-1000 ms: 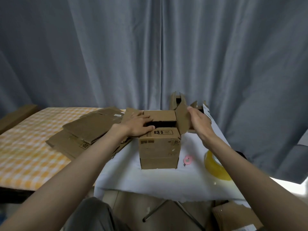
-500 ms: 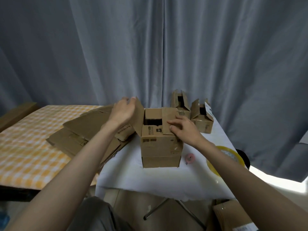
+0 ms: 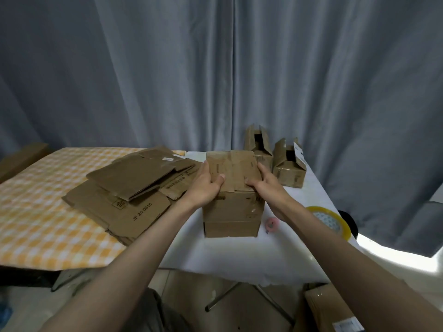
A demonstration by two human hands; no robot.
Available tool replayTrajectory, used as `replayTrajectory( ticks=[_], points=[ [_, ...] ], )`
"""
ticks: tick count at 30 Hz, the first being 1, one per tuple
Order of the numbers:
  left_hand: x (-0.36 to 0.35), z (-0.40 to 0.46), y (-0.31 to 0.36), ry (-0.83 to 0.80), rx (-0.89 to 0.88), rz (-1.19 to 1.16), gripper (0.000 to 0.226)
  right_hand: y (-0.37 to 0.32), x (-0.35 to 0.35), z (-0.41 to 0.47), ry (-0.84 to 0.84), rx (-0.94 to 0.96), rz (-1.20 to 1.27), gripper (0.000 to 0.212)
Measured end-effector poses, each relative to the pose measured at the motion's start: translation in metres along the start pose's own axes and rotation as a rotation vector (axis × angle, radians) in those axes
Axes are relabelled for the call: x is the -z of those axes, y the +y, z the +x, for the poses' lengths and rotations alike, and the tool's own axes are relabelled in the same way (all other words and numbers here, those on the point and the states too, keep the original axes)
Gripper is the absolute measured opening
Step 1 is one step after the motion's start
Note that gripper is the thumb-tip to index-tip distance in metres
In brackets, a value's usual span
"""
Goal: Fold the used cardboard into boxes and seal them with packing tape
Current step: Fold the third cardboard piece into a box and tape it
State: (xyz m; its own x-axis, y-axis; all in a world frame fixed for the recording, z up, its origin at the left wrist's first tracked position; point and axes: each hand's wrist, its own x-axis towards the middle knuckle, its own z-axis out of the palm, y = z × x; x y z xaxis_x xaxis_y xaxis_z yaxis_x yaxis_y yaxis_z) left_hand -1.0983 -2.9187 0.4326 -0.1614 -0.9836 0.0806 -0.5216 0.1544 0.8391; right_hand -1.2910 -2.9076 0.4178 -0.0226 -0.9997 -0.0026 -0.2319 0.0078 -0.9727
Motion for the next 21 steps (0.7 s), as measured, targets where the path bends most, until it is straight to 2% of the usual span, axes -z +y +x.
replayTrajectory(
  ticks=[10,16,21],
  points=[
    [-0.0103,0.0057,0.0028,-0.001,0.015,-0.088,0.054,0.0076,-0.0031,-0.0007,0.009,0.000,0.053,0.075],
    [-0.0080,0.0012,0.0026,0.021,0.039,-0.036,0.055,0.0073,-0.0048,-0.0009,-0.040,-0.007,0.118,0.073],
    [-0.0091,0.0003,0.0066,0.006,0.080,0.038,0.066,0.0093,0.0000,-0.0033,-0.083,-0.045,0.173,0.074]
  ],
)
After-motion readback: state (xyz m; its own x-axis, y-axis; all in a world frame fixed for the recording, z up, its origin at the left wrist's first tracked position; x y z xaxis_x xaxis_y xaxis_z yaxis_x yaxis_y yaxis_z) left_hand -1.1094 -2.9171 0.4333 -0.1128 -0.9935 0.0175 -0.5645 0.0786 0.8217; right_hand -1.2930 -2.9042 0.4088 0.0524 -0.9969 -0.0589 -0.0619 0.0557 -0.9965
